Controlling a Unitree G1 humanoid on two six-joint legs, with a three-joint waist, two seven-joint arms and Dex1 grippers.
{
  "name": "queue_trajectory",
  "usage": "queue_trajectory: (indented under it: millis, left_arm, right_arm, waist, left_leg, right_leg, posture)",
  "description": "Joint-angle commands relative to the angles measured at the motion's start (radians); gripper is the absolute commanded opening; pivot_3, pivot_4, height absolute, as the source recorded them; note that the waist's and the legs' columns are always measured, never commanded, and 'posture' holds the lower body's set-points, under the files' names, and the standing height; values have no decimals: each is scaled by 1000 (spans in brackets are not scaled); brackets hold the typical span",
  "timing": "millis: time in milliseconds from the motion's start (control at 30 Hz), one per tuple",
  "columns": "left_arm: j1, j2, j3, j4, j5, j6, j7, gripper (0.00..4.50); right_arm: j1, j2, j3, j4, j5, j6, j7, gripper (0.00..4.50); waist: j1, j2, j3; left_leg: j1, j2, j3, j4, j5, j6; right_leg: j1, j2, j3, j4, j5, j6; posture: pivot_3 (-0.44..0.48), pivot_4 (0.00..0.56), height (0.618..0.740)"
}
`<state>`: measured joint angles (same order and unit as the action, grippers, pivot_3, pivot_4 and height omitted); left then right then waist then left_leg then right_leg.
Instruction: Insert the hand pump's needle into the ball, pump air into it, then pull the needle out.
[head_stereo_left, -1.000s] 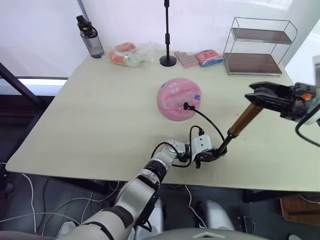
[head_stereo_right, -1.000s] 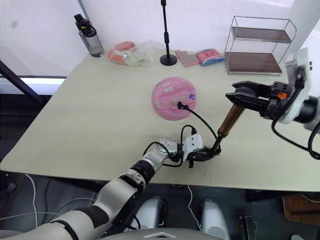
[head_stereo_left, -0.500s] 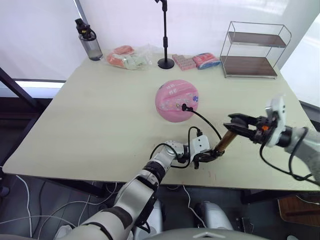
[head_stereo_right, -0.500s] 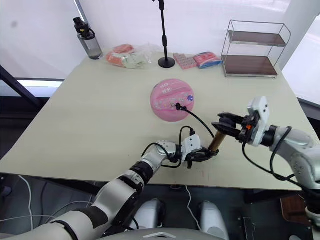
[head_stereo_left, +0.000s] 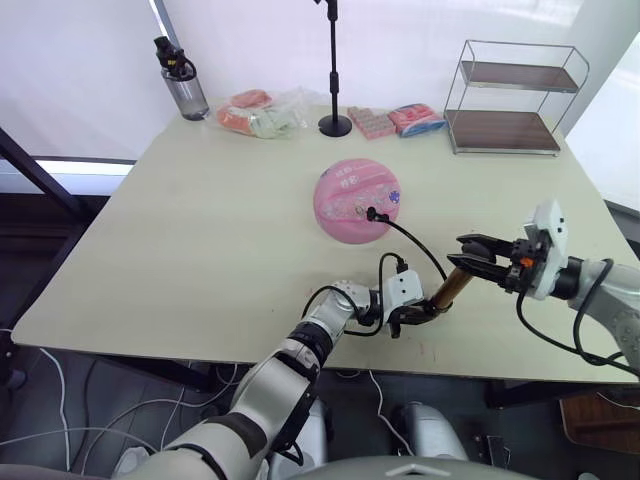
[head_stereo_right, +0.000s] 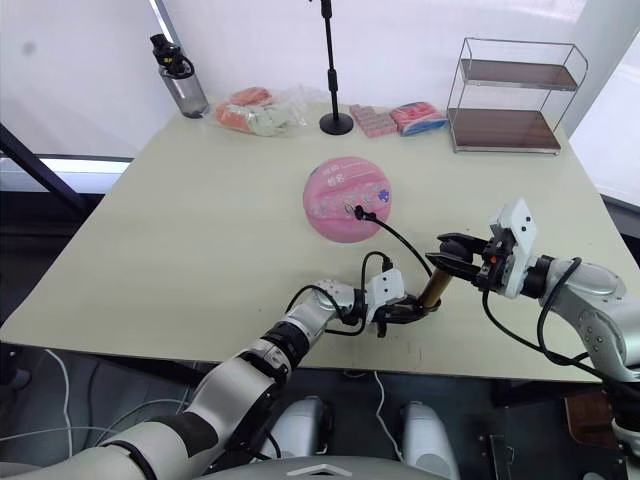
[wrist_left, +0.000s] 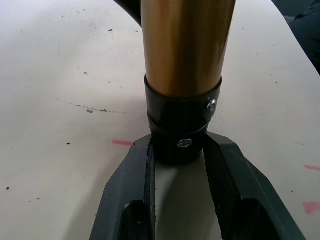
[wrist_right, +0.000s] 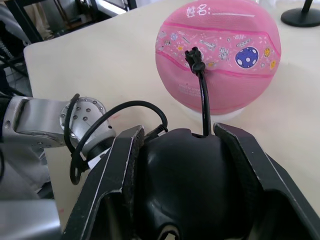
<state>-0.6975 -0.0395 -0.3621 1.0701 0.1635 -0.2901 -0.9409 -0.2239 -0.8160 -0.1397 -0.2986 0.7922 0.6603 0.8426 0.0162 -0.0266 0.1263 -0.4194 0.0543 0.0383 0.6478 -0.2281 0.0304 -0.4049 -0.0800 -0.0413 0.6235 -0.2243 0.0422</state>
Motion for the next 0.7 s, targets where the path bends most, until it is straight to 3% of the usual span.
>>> queue_trajectory:
  millis: [33,233,433,567,700]
  left_arm:
    - [62,38,-41,101,64,63,-8,1033]
    - [62,34,-43,103,64,63,-8,1033]
    - [63,33,-45,103,64,61,-9,1033]
    - [63,34,-47,103,63,60,-9,1033]
    - [63,35,-48,104,63,60,-9,1033]
  right_arm:
    - [-91,-74,-162,-62,138,91,-11,1786]
    - [-243,-170,-272,-45,297,223,-51,1786]
    - [-345,-211,-312,-7,337,261,-90,1786]
    - [-360,-209,-317,5,345,281,-111,1786]
    - [-271,-195,-275,-32,317,302,-95,1786]
  waist:
    - [1,0,1]
    - [0,1,4]
    - [0,1,5]
    - [1,2,5]
    - [2,1,5]
  left_leg:
    - [-1,0,0,0,0,0]
    - [-2,-1,-1,1,0,0]
    - [-3,0,-1,1,0,0]
    - [-7,-1,-1,1,0,0]
    - [-10,-2,-1,2,0,0]
  right_leg:
    - [0,0,0,0,0,-1]
    - [0,0,-1,0,-1,2]
    - [-1,0,-1,0,-1,2]
    - [-5,-1,-1,0,1,-1]
    - [-7,0,-1,0,1,-1]
  posture:
    - [0,150,731]
    - [0,150,731]
    - [0,150,731]
    - [0,150,731]
    - [0,150,731]
